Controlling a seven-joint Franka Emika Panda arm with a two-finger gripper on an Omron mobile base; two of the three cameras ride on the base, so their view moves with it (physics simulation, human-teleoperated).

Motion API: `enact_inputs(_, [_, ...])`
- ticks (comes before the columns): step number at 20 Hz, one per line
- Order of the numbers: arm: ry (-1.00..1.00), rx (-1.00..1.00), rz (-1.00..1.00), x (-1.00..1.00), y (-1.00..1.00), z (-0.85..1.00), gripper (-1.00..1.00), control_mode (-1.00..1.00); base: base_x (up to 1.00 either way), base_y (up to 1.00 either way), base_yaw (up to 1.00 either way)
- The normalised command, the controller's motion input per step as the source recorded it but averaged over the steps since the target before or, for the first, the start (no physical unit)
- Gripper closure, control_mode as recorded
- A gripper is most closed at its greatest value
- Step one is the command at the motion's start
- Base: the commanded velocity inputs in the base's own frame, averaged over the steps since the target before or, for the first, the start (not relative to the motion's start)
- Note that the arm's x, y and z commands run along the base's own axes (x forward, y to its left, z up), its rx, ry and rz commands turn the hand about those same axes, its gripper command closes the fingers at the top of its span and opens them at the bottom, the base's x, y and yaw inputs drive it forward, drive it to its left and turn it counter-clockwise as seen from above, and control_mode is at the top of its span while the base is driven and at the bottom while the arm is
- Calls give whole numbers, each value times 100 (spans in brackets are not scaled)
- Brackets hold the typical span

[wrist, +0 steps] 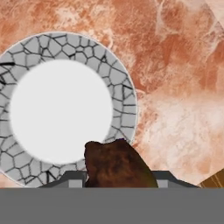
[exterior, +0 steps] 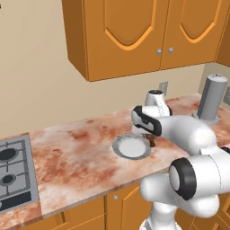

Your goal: Pick up the knife from the drawer and place it on the cutting board. Then place the meat from the plate to the cutting board.

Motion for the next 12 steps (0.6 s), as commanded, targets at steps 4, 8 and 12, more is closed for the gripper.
enact_inputs(4, [3, 0, 0, -69, -9, 24, 100, -100, 0, 0, 0])
enact_inputs(8, [3, 0, 0, -74, -6, 20, 100, -100, 0, 0, 0])
enact_inputs(12, [2, 0, 0, -75, -4, 36, 100, -100, 0, 0, 0])
